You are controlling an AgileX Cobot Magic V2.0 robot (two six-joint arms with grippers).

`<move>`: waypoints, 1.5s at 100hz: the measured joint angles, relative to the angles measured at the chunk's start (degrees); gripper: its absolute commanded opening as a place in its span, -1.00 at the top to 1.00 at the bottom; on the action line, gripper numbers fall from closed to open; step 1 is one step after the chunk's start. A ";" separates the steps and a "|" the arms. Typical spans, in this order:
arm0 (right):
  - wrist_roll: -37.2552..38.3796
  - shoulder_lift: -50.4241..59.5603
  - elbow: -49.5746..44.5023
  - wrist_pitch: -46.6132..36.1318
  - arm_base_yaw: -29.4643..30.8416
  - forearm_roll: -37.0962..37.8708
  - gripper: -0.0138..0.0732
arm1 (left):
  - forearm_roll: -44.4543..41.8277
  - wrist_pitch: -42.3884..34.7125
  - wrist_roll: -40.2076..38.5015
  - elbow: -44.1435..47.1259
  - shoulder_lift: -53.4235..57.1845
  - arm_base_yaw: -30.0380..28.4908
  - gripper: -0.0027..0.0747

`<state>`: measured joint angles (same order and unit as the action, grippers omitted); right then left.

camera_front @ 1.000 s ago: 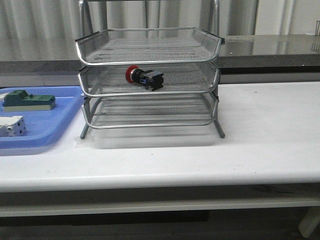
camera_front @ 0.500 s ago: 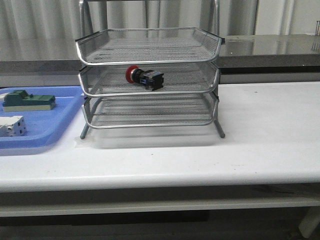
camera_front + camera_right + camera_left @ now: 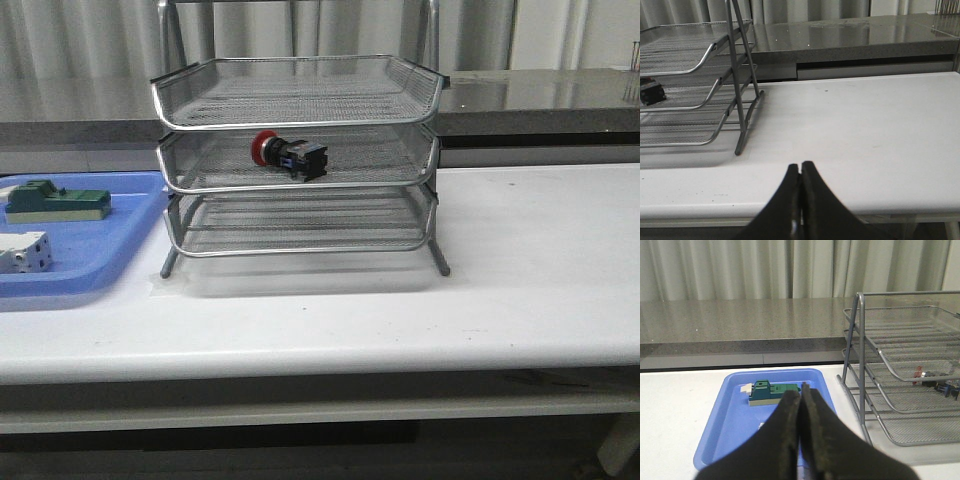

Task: Place button on rack with both arms

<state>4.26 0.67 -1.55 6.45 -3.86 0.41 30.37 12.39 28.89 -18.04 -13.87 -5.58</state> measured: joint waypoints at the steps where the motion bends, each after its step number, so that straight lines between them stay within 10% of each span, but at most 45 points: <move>1: 0.00 0.00 0.00 0.00 0.00 0.00 0.82 | 0.00 0.00 0.00 0.00 0.00 0.00 0.98; 54: 0.00 0.00 0.00 0.00 0.00 0.00 0.82 | -2.04 -1.25 -0.33 0.15 0.27 0.00 0.98; 92: 0.00 0.00 0.00 0.00 0.00 0.00 0.82 | -23.58 -4.33 -26.04 12.53 11.06 0.36 0.98; 150: 0.00 0.00 0.00 -0.09 0.00 0.00 0.82 | -34.31 -12.39 -33.80 18.09 14.10 5.74 0.98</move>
